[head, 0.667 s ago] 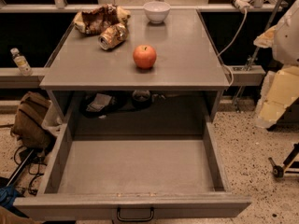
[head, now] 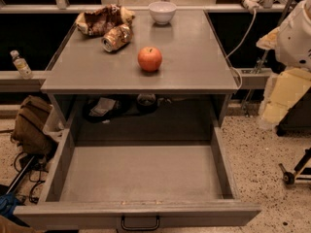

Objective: Place apple into top drawer

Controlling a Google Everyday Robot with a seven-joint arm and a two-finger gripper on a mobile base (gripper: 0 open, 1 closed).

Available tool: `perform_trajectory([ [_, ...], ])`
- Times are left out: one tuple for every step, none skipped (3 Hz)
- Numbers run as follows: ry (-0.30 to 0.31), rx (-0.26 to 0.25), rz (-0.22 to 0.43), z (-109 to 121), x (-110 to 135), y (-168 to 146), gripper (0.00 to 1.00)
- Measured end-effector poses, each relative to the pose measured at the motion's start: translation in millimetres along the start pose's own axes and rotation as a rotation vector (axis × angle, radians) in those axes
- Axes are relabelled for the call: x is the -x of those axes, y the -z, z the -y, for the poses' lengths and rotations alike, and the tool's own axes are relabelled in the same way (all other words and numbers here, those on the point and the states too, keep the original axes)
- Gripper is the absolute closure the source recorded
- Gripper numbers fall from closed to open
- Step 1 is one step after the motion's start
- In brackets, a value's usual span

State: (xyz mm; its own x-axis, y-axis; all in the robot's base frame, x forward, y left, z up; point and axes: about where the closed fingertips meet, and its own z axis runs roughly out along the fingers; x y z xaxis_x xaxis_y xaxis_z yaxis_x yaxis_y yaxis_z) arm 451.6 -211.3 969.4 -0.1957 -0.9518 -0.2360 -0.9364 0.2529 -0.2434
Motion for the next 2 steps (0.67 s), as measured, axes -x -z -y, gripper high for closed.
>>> perform_trajectory([
  [0.067, -0.001, 0.080, 25.7, 16.9, -13.9, 0.00],
  [0.073, -0.044, 0.261, 78.6, 28.3, -27.4, 0.00],
])
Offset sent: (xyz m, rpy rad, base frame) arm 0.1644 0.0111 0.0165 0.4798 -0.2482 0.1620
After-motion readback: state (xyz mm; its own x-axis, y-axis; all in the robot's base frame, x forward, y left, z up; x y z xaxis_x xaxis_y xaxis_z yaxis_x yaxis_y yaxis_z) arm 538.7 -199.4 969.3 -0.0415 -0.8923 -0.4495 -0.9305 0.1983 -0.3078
